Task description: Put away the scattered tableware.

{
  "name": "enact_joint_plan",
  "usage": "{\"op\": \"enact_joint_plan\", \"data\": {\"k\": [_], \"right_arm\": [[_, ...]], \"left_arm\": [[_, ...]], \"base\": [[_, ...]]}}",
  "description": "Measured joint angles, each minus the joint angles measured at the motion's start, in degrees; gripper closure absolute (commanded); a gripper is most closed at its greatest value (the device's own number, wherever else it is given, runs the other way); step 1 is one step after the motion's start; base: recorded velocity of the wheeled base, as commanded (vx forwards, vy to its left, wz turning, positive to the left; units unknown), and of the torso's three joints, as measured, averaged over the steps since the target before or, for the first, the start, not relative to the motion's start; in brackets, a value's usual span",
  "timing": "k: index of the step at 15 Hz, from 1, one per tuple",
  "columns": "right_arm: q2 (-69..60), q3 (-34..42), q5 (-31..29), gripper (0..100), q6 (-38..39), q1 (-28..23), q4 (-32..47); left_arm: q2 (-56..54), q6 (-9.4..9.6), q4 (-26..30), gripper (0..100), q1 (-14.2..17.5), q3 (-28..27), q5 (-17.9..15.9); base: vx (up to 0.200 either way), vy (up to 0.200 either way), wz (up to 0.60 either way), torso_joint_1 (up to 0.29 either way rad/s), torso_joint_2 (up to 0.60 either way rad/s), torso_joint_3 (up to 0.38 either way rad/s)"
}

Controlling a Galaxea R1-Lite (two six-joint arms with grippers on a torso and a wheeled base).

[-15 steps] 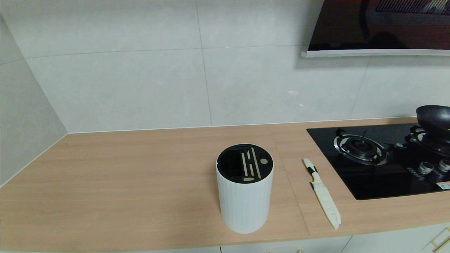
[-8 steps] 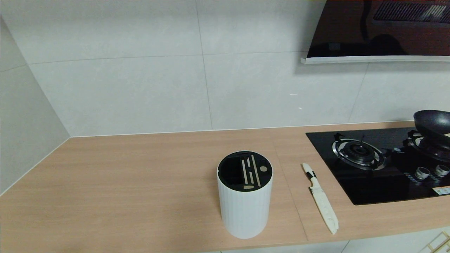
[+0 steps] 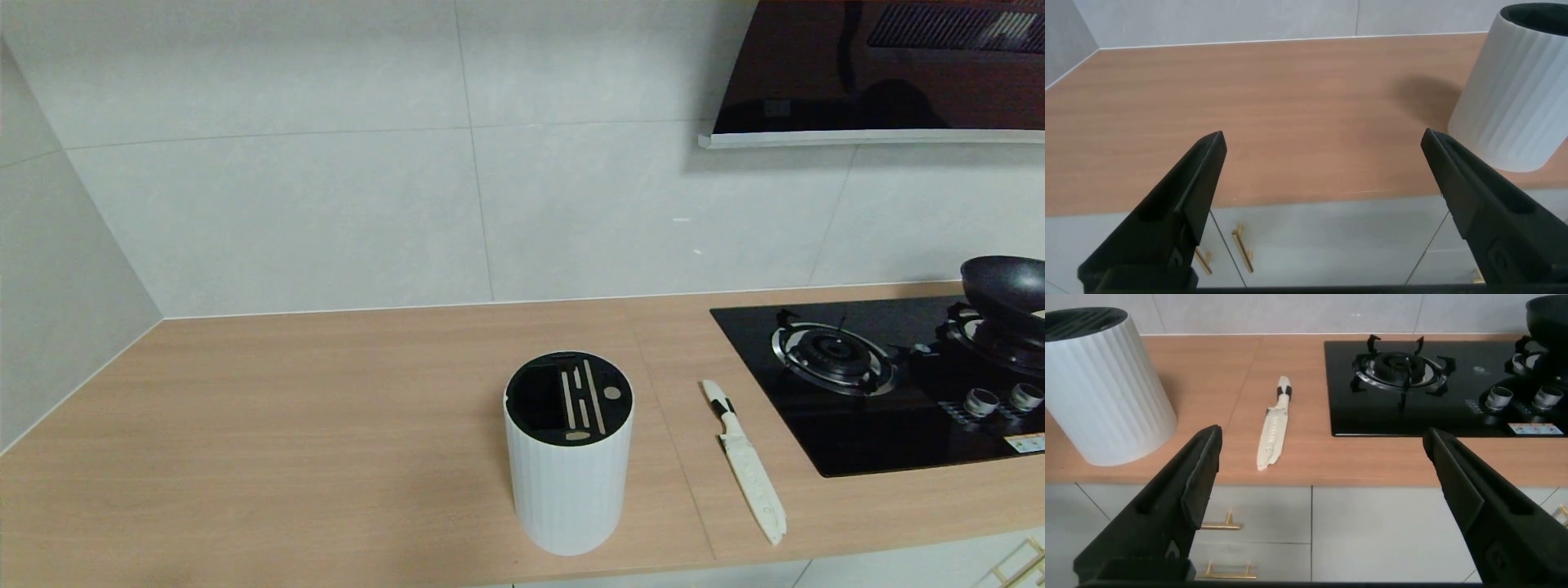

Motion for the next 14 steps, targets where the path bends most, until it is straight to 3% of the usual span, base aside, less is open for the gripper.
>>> {"op": "enact_joint_plan", "data": {"k": [3,6,14], "right_arm": [[0.05,-0.99,-1.94,0,0.02,0.00,0.43],[2.79,-9.06,-2.02,0,1.24,0.52,1.46],[35.21,-20.86,0.73,0,-0.68,2.43,1.33]], "left_arm": [[0.00,0.00,0.00,0,0.00,0.00,0.00],[0.00,0.00,0.00,0,-0.02,0.00,0.00],[0.00,0.02,0.00,0,0.00,0.00,0.06]], "base": [[0.000,0.000,0.00,0.000,0.00,0.000],[0.000,0.000,0.00,0.000,0.00,0.000],[0.000,0.000,0.00,0.000,0.00,0.000]]}}
